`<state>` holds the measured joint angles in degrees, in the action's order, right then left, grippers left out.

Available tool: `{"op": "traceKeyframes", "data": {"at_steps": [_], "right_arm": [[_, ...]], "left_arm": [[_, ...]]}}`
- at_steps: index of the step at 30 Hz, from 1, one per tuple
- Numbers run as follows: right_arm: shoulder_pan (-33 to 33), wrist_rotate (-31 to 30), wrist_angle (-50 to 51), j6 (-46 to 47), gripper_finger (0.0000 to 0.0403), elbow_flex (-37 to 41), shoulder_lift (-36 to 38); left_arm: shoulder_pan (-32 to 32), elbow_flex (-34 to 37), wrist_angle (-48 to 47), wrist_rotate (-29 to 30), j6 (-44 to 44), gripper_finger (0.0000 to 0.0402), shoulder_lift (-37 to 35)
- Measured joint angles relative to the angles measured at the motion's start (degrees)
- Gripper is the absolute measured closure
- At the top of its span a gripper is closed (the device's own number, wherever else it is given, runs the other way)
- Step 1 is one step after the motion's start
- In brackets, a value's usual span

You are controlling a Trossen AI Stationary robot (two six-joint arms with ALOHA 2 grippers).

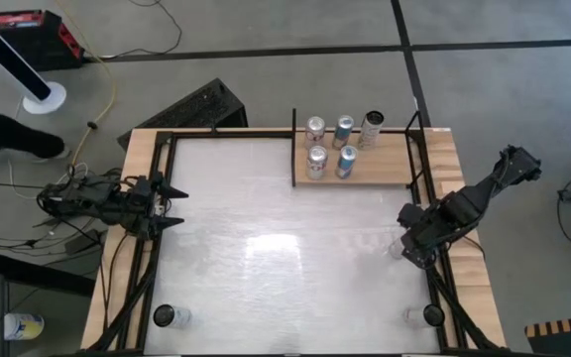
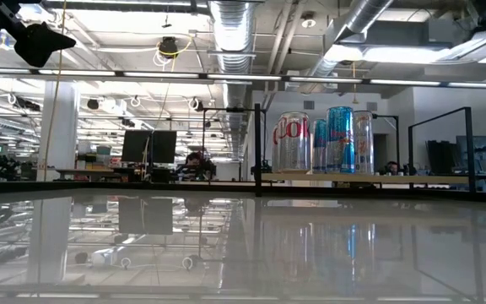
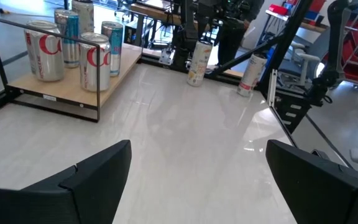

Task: Place canned beverage on shelf
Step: Put the top right black can on the shelf

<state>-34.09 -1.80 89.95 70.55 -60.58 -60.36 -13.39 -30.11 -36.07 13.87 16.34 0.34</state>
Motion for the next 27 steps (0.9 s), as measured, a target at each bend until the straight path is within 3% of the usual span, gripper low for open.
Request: {"op": "traceKeyframes", "data": {"at_steps": [27], "right_arm": [[0.1,-1.2,0.0,1.3,0.0077,0.0,-2.0]], "left_arm": [[0.0,0.0,0.0,0.0,0.2,0.0045,0.0]]}}
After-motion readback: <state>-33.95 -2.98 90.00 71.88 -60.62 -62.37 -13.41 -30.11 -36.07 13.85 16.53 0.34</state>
